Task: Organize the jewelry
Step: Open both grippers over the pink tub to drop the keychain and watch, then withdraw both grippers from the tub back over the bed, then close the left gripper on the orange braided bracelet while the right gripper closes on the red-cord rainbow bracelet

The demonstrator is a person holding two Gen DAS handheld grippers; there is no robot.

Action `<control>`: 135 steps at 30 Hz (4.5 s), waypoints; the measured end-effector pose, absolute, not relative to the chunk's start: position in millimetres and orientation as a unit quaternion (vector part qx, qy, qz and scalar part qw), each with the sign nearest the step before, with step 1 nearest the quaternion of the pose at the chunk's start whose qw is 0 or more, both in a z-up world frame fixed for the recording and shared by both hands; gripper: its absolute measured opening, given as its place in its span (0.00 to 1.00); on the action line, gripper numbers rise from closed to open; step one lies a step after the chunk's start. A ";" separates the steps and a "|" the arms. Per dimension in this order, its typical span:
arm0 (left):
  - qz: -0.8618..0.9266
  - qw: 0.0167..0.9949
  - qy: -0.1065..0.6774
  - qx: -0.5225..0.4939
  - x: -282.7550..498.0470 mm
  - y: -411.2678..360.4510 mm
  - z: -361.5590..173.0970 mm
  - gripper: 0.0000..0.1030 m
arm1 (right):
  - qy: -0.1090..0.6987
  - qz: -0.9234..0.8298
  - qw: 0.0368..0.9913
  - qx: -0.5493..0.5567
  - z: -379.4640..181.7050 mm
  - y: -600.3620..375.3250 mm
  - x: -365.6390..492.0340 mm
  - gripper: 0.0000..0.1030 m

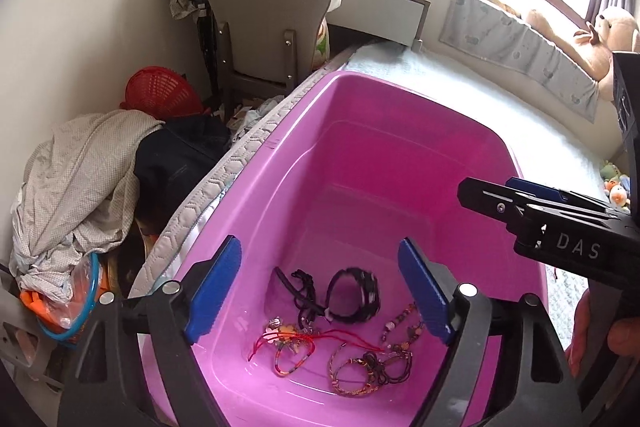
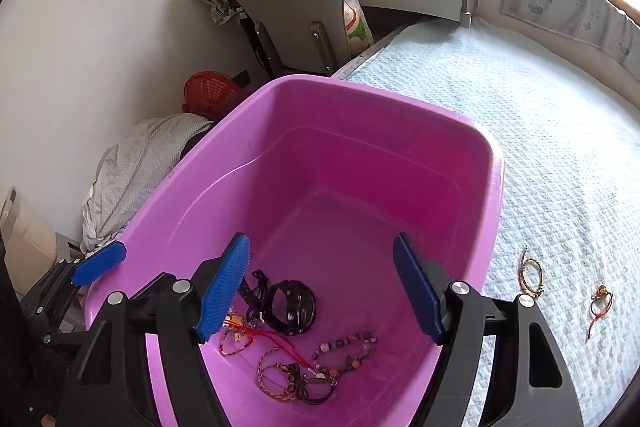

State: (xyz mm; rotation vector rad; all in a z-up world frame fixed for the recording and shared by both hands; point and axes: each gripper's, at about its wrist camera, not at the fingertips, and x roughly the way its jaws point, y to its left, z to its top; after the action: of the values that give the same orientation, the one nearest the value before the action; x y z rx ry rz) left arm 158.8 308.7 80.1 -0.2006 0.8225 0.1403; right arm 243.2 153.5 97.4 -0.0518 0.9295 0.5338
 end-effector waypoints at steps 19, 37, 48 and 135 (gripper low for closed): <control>0.074 0.915 0.389 -0.072 139.9 282.8 96.9 0.77 | 0.427 0.265 0.864 0.000 104.0 113.2 217.4 0.69; 0.040 0.918 0.390 -0.054 122.7 225.6 105.2 0.80 | 0.407 0.239 0.881 0.029 100.4 45.0 176.7 0.69; -0.005 0.922 0.385 -0.034 98.7 176.9 104.3 0.83 | 0.387 0.201 0.899 0.029 78.7 -15.4 133.5 0.69; -0.028 0.888 0.458 0.020 351.5 -62.6 -121.6 0.94 | 0.449 -0.031 0.892 0.042 -121.5 -245.1 373.7 0.84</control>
State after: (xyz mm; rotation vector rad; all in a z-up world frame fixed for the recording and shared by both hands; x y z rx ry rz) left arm 351.5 -62.6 -121.6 0.0423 0.9517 -0.0577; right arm 373.7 -245.1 -121.5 0.0867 0.9317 -0.0633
